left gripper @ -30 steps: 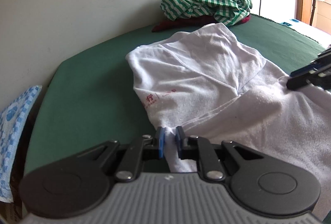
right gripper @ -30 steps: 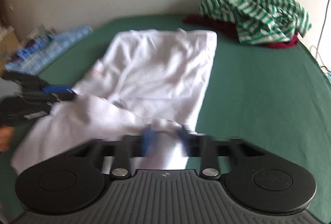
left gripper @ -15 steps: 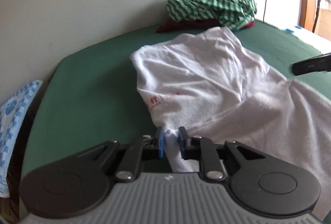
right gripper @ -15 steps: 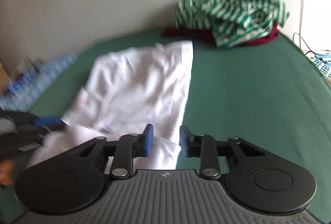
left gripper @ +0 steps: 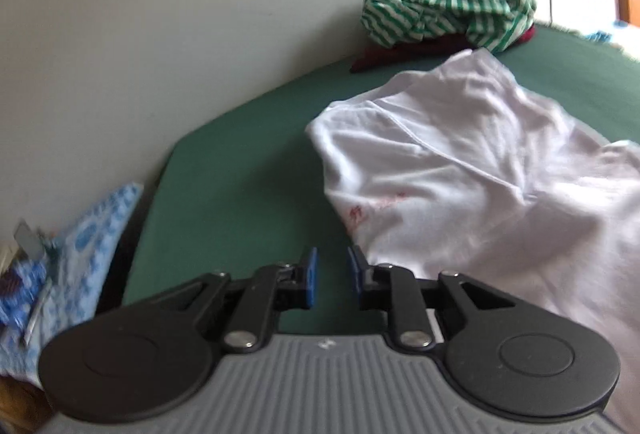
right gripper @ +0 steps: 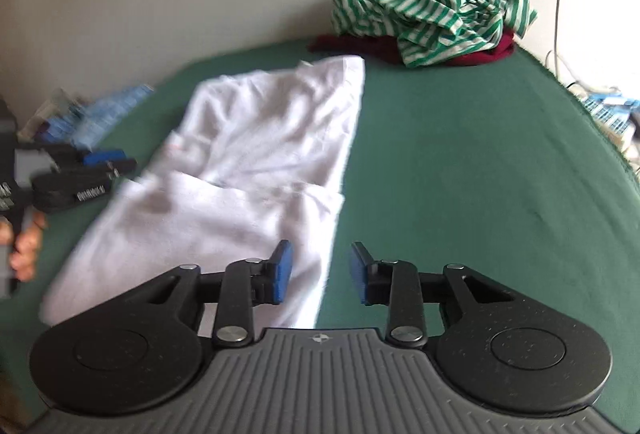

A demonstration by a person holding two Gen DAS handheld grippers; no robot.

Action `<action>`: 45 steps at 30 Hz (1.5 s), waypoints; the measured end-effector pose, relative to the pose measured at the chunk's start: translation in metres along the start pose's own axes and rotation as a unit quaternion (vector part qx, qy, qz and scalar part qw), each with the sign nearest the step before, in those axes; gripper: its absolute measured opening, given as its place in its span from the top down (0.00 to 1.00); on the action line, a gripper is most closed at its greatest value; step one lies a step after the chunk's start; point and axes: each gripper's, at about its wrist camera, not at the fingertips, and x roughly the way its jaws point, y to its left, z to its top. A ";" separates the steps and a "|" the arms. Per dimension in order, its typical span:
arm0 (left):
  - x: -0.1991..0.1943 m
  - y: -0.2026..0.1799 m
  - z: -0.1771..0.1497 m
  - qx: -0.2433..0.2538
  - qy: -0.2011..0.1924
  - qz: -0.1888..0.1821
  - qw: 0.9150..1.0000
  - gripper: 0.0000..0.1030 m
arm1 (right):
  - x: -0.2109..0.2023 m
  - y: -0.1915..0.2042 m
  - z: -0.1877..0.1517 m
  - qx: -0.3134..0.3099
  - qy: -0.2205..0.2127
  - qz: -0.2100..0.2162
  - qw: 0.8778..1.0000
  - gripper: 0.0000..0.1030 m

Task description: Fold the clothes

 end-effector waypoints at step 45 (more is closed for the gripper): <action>-0.081 -0.011 -0.115 -0.297 -0.032 -0.199 0.933 0.20 | -0.020 0.009 -0.077 0.031 -0.040 0.064 0.997 0.84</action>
